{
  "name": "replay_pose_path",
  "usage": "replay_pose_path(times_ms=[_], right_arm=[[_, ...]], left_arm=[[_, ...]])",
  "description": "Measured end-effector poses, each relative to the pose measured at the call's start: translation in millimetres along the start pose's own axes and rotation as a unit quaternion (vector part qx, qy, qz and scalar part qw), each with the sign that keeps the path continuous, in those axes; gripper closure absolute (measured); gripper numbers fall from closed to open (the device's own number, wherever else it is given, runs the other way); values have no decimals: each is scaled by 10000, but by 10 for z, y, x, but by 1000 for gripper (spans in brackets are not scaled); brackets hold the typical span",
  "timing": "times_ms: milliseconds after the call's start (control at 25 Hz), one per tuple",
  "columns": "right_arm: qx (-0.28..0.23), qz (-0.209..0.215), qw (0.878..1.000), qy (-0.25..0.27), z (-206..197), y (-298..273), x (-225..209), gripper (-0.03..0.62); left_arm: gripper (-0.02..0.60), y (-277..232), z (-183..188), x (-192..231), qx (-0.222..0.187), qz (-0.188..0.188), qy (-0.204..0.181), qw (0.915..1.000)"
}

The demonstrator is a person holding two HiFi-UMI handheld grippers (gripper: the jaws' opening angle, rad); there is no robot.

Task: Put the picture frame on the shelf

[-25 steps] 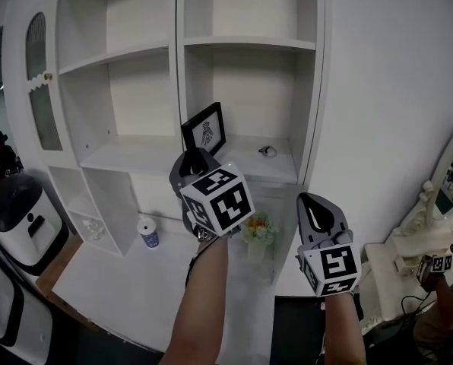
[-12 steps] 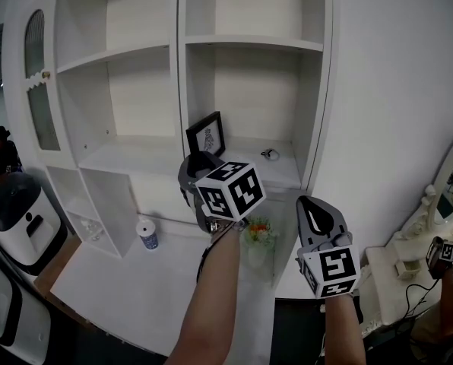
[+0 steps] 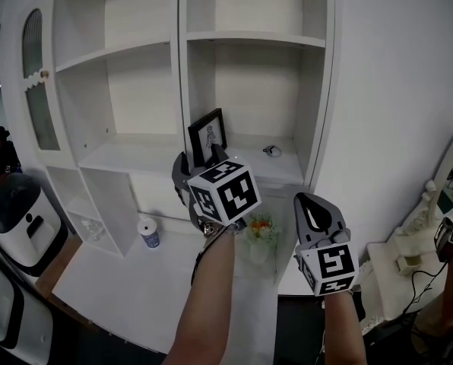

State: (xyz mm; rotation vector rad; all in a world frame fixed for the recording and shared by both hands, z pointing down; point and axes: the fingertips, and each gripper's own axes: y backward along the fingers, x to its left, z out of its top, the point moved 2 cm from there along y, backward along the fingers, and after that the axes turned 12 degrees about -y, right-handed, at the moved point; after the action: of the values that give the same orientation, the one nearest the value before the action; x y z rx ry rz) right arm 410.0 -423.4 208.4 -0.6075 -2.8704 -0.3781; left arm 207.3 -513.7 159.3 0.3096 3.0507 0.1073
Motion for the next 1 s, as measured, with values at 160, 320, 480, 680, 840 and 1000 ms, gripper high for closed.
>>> replay_pose_path(times_ms=[160,320,480,680,840,1000], right_arm=[[-7,7,10000,-5,23,-15,76,585],[16,-29,10000,-15,44,-3,162,585],[8,-113,9999,-63,98,18,251,585],[-68,-272,9996,-84,210,74,384,585],[-177,-428,9989,-115,314,154,537,585],[-262,-546,9982,-34,392,244,713,585]], left_arm=[[331,70,-53,20,-8,-458,-16,9989],[331,179,-89,7,-117,-989,-218,9948],[331,354,-47,109,-480,-1350,-315,9892],[333,583,18,323,-997,-1787,-472,9777],[333,734,15,528,-1346,-2023,-672,9677],[333,873,-31,704,-1724,-2231,-817,9559]])
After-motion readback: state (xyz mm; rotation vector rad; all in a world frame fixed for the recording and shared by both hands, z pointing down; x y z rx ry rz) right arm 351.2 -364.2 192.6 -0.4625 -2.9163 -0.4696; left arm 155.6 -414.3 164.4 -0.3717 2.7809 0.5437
